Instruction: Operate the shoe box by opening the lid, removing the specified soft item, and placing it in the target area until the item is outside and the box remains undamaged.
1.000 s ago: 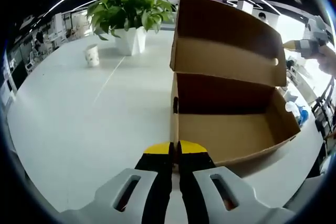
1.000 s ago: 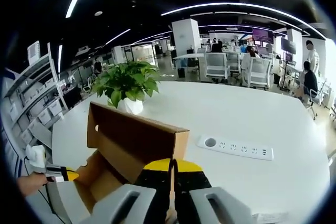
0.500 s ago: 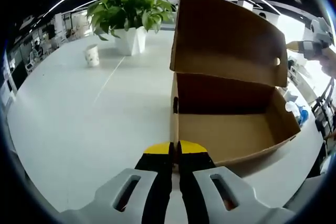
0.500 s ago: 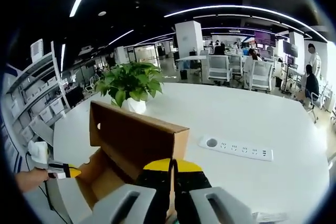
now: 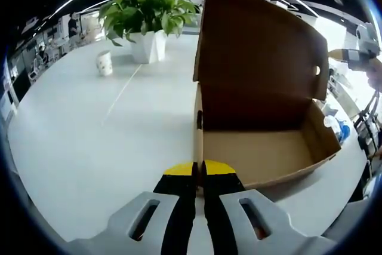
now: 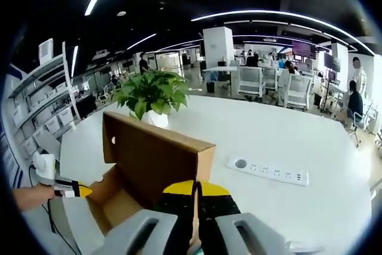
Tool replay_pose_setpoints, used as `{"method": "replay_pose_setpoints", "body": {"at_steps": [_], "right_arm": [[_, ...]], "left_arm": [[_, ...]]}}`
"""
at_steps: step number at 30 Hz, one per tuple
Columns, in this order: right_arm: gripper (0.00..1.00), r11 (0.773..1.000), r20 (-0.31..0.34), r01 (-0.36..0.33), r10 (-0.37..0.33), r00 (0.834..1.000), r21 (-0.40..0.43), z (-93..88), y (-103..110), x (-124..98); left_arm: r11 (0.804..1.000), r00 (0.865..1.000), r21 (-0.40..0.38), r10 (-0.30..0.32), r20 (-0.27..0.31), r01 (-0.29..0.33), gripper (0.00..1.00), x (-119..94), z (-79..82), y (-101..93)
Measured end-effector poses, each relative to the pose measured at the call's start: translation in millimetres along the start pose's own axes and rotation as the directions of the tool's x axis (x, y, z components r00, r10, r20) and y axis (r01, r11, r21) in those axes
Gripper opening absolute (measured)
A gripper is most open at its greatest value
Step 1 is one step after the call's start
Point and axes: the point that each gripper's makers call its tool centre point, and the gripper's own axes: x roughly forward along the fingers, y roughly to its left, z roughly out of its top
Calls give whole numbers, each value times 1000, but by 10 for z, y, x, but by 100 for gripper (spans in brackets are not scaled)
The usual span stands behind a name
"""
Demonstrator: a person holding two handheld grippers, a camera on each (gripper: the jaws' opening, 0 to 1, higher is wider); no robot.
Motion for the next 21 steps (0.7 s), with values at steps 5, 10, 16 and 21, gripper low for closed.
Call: {"method": "replay_pose_setpoints", "body": {"at_steps": [5,10,16,21], "right_arm": [[0,1000,12,-3,3,1000,3,-17,37,-46],[0,1000,18,-4,4,1000,4,-21,60,-67],[0,1000,26,6,-6,1000,-29,-48,114,-118],[0,999,33,12,-10,999,-43,-70,140,-162]], "left_arm": [[1000,1000,-3,-4,-1,4,1,3,2,3],[1000,1000,-1,-6,0,6,1,7,3,8],[1000,1000,-2,-7,1,7,1,-1,1,1],[1000,1000,-1,-8,1,8,1,-5,0,-2]]}}
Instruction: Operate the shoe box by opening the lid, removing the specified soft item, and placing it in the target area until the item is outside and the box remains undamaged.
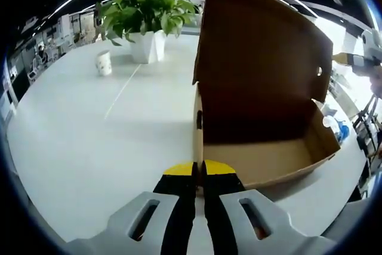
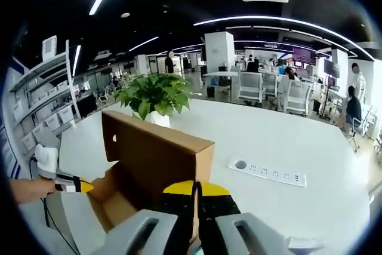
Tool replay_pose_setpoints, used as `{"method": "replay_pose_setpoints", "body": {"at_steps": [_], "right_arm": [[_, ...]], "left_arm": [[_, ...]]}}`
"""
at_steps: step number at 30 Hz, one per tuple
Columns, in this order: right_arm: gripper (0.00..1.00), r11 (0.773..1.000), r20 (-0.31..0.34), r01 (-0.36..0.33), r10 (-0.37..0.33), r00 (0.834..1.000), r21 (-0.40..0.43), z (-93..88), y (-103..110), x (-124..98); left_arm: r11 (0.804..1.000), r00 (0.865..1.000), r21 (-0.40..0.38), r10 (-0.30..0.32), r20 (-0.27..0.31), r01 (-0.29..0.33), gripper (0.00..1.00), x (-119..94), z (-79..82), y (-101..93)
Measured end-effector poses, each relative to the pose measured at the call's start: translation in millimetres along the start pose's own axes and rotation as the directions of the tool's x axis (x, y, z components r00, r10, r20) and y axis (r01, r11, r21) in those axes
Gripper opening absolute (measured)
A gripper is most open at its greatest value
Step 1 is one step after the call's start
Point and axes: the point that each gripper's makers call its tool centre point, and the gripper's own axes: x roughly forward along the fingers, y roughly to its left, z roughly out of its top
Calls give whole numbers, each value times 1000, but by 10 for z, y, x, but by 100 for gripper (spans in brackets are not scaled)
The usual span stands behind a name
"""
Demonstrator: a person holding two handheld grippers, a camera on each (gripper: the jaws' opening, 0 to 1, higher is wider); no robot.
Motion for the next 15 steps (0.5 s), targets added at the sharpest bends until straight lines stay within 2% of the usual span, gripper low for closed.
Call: {"method": "replay_pose_setpoints", "body": {"at_steps": [15], "right_arm": [[0,1000,14,-2,1,1000,5,-61,71,-98]], "left_arm": [[1000,1000,1,-2,2,2,1,-1,0,-2]]}}
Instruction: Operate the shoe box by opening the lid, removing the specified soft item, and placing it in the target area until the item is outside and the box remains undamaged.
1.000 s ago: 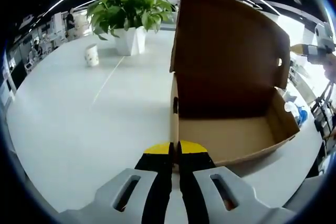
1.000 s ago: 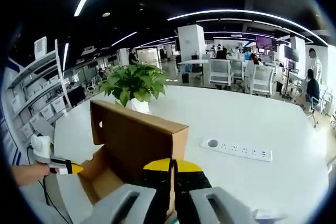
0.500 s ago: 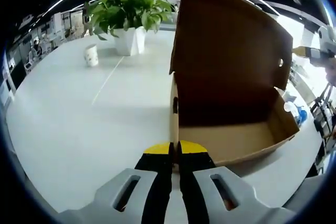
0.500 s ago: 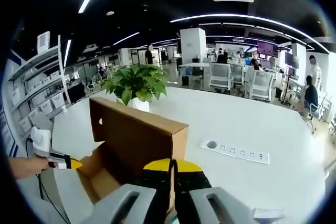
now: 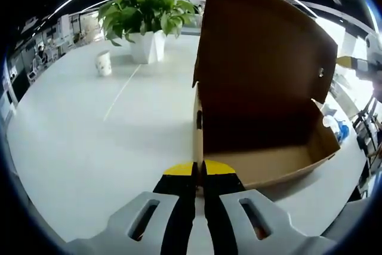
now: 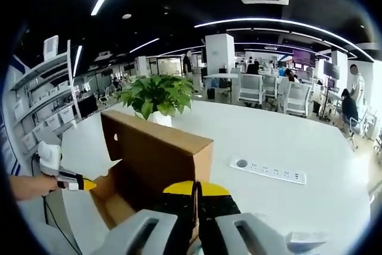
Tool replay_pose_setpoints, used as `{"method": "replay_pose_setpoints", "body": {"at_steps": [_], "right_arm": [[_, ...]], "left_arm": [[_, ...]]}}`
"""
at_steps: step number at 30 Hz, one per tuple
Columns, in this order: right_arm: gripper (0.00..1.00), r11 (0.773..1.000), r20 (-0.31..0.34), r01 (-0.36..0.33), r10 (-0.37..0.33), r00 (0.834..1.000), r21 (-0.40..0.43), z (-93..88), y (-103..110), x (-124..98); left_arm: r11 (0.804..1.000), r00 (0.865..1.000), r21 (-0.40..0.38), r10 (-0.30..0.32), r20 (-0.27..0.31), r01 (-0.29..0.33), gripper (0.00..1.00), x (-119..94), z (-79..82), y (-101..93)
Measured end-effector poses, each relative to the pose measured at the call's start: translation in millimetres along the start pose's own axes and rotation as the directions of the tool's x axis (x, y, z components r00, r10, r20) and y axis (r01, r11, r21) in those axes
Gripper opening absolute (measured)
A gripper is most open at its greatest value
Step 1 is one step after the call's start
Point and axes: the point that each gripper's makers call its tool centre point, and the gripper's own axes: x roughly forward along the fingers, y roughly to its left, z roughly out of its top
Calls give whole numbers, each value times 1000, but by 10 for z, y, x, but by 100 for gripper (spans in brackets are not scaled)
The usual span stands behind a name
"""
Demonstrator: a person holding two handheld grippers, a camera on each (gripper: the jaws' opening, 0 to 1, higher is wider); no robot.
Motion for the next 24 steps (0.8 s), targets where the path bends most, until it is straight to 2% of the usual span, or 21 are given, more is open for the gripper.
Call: {"method": "replay_pose_setpoints", "body": {"at_steps": [16,24], "right_arm": [[0,1000,23,8,-9,1000,28,-96,96,-112],[0,1000,30,18,-18,999,14,-159,150,-169]], "left_arm": [[1000,1000,-5,-1,6,1,2,-7,1,-3],[1000,1000,-3,-1,9,1,2,-3,2,1]]}}
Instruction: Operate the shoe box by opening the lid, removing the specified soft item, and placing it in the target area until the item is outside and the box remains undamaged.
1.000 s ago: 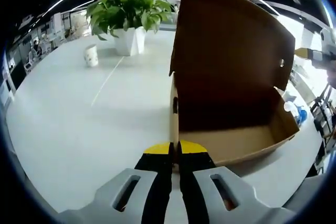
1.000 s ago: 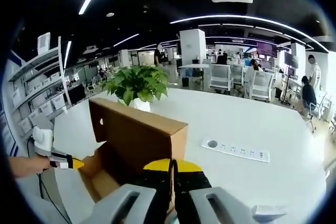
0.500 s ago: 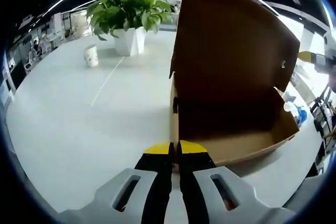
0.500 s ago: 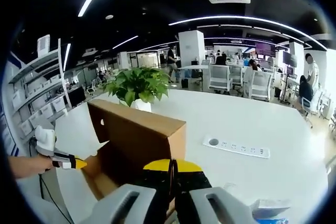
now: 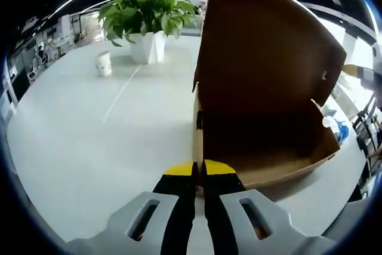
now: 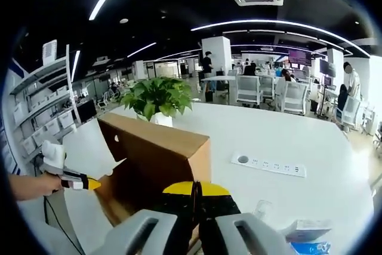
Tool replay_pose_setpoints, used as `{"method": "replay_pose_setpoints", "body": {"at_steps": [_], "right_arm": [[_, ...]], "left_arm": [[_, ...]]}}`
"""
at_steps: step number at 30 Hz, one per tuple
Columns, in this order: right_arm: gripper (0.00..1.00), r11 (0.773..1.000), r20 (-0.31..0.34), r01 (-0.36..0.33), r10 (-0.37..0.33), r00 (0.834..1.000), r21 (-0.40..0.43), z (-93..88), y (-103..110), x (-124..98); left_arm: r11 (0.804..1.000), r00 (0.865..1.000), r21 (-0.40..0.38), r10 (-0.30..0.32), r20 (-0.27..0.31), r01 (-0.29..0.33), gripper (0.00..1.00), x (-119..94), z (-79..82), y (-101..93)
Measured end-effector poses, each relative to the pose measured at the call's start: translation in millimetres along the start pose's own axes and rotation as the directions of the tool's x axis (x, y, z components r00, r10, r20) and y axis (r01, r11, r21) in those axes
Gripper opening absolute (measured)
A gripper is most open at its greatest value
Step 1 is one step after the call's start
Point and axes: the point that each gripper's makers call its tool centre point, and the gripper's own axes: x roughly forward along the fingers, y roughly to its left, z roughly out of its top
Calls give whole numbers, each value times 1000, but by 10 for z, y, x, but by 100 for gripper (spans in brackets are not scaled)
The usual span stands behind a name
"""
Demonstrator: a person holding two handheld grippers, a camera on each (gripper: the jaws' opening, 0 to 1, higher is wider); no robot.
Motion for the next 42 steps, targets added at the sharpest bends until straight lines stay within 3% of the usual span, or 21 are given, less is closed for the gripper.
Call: {"method": "replay_pose_setpoints", "body": {"at_steps": [42], "right_arm": [[0,997,9,8,-9,1000,76,-220,136,-192]], "left_arm": [[1000,1000,12,-2,0,2,3,12,9,10]]}}
